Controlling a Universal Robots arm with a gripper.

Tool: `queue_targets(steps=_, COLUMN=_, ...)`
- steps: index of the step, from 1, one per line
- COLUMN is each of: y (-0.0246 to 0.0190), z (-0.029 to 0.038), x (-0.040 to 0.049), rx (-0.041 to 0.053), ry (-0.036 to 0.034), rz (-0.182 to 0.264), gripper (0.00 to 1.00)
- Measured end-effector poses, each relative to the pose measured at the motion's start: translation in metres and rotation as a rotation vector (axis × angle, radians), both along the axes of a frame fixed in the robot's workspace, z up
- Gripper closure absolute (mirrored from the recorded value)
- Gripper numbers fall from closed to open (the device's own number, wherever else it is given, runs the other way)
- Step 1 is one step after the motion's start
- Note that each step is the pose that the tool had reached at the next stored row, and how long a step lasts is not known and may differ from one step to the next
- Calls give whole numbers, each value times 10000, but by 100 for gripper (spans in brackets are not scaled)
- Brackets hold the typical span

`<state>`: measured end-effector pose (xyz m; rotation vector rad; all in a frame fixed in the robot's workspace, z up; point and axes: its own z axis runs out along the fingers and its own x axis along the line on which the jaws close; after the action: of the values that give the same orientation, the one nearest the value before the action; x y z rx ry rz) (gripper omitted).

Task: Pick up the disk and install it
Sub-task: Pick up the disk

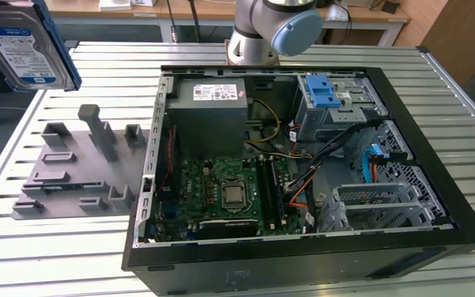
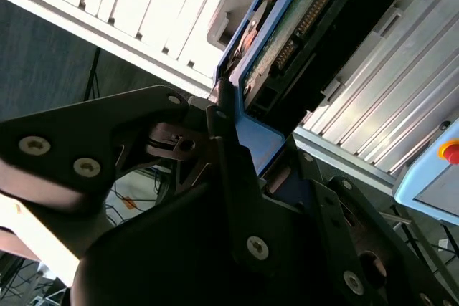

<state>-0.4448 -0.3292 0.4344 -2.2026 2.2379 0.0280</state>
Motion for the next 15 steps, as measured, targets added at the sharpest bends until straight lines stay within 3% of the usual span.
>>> queue_targets(steps=15, y=0, z=144, x=0, rx=0, ry=0, rz=0, gripper=64)
